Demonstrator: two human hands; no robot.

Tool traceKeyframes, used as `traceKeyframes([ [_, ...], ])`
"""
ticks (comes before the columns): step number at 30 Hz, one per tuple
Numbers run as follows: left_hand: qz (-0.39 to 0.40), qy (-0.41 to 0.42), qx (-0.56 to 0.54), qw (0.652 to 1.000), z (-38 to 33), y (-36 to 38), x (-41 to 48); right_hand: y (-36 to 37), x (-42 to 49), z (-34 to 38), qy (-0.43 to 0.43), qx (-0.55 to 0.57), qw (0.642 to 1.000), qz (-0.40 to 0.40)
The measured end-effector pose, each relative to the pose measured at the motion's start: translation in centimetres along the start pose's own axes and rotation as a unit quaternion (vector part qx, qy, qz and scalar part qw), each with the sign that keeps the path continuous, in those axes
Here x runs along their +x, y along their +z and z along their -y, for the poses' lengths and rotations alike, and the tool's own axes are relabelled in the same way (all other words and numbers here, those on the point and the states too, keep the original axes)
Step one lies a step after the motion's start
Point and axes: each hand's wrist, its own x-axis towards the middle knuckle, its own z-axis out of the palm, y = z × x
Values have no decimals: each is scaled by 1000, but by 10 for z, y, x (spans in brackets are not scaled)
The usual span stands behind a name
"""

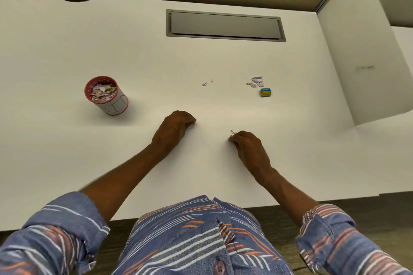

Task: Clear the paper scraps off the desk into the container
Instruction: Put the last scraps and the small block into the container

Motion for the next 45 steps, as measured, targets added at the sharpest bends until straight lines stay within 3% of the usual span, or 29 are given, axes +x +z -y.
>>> traceKeyframes([
  [7,-134,-121,-156,971,-13,-69,16,-1,19,16,37,28,999,0],
  [13,-226,-117,-79,964,12,-167,13,-7,32,32,89,63,994,-20],
  [16,-189,-113,34,975,41,-202,4,-7,37,37,113,94,989,-29],
  [19,-94,-90,116,985,60,-212,-3,-6,45,48,134,141,980,-46],
  [22,-66,-93,109,987,64,-215,-6,-9,57,65,173,223,957,-60],
  [27,-95,-105,119,983,62,-213,-3,-7,81,88,270,361,893,-9],
  [29,-102,-118,115,981,66,-215,-1,-6,92,95,283,371,884,3],
  [31,-61,-137,104,983,68,-219,-1,-6,104,103,286,362,887,0],
  [34,28,-135,146,980,68,-220,0,-7,127,122,277,337,900,-10],
  [36,45,-116,174,977,67,-220,4,-8,146,144,254,354,900,0],
  [41,1,-125,108,986,62,-231,12,-10,186,228,153,429,888,58],
  [45,-56,-145,67,986,64,-246,13,-1,209,283,84,385,913,101],
])
